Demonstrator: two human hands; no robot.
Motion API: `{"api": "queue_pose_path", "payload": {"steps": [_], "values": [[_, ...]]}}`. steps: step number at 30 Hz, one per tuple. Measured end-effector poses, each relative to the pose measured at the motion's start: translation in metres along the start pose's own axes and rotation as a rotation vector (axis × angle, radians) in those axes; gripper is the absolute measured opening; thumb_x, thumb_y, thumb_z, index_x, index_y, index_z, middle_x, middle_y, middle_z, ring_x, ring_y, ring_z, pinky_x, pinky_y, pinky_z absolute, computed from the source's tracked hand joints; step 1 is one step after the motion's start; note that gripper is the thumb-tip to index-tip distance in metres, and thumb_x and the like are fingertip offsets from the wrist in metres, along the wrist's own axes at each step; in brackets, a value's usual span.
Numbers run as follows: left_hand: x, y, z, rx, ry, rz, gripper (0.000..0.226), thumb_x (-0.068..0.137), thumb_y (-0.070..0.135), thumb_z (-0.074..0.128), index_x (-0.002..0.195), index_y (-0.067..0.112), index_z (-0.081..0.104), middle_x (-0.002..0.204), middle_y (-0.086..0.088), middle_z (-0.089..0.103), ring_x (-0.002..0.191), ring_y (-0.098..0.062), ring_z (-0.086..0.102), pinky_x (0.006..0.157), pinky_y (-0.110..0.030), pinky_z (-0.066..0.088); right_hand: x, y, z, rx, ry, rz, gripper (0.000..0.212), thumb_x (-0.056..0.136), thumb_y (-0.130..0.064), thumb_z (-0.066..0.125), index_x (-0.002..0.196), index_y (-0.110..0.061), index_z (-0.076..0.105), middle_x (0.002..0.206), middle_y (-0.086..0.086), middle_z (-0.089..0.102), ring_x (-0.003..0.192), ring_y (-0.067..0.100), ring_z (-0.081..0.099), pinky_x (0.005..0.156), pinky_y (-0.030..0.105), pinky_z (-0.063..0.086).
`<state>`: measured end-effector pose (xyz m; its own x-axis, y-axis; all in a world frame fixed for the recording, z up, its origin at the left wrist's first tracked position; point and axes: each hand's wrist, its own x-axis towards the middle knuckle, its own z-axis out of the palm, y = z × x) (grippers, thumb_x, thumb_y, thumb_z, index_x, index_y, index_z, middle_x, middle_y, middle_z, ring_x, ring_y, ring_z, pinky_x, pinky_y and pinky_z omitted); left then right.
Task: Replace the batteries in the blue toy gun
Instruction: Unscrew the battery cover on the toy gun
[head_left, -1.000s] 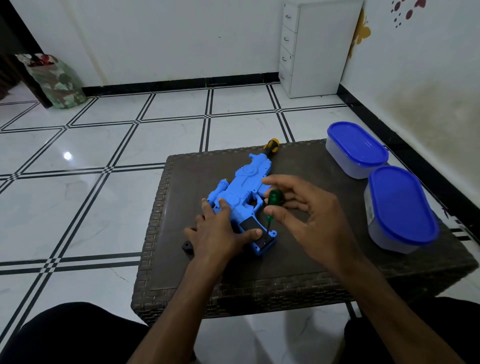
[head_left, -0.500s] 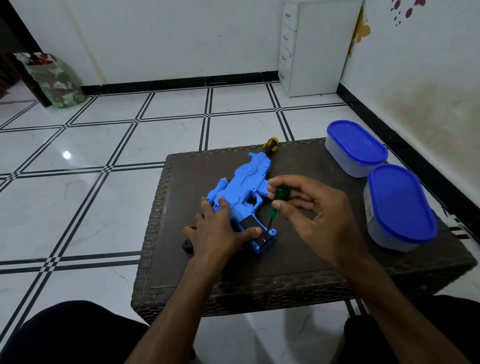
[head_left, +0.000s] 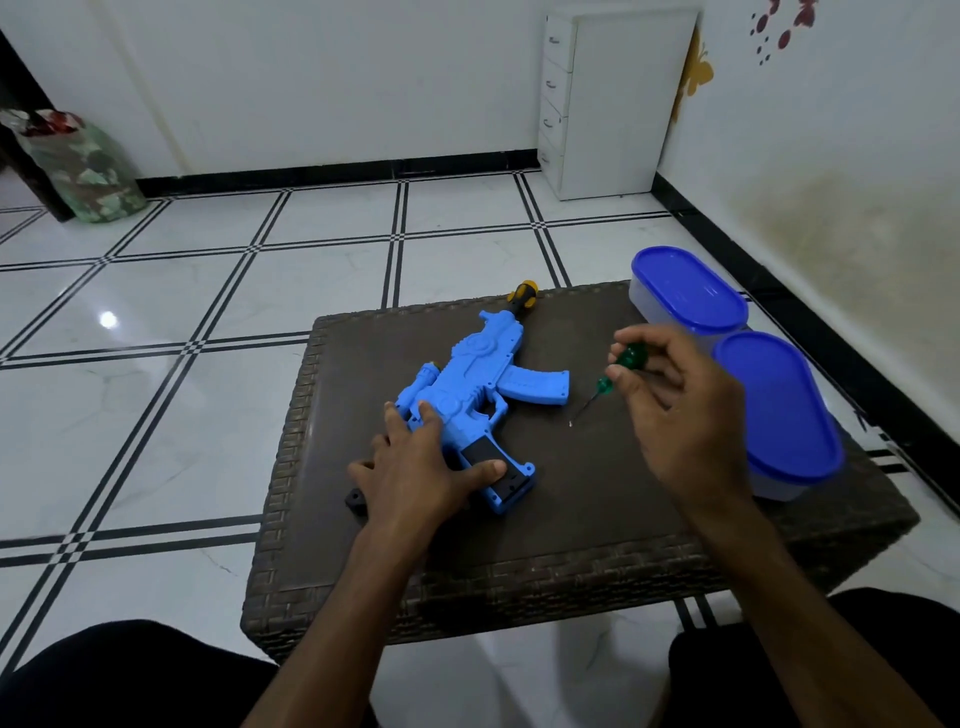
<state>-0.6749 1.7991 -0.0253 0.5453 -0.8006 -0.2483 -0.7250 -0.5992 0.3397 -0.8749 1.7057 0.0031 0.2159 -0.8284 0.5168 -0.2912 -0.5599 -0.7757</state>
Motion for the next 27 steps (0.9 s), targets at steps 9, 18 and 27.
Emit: {"api": "queue_pose_path", "payload": {"steps": [9, 18, 27], "values": [[0.0, -0.001, -0.001, 0.009, -0.003, 0.0, 0.112, 0.068, 0.079, 0.059, 0.154, 0.028, 0.01, 0.162, -0.01, -0.006, 0.144, -0.036, 0.018, 0.11, -0.059, 0.018, -0.005, 0.033, -0.002, -0.204, 0.123, 0.057, 0.025, 0.087, -0.004, 0.071, 0.111, -0.009, 0.066, 0.109, 0.005, 0.067, 0.096, 0.01, 0.064, 0.081, 0.026, 0.058], [-0.006, -0.004, 0.001, 0.011, 0.031, -0.022, 0.114, 0.066, 0.083, 0.055, 0.154, 0.026, 0.012, 0.162, -0.011, -0.002, 0.143, -0.035, 0.022, 0.11, -0.058, 0.02, -0.02, 0.047, -0.006, -0.431, 0.035, -0.009, 0.017, 0.086, -0.002, 0.071, 0.101, -0.01, 0.068, 0.103, 0.005, 0.064, 0.088, 0.009, 0.057, 0.073, 0.007, 0.039], [-0.02, -0.013, 0.007, -0.003, 0.09, -0.073, 0.112, 0.068, 0.086, 0.049, 0.154, 0.023, 0.013, 0.161, -0.013, 0.002, 0.143, -0.036, 0.022, 0.11, -0.059, 0.02, -0.029, 0.054, 0.0, -0.635, -0.273, 0.16, 0.022, 0.095, -0.013, 0.06, 0.117, -0.014, 0.065, 0.116, 0.005, 0.056, 0.099, 0.018, 0.06, 0.087, 0.031, 0.055]]}}
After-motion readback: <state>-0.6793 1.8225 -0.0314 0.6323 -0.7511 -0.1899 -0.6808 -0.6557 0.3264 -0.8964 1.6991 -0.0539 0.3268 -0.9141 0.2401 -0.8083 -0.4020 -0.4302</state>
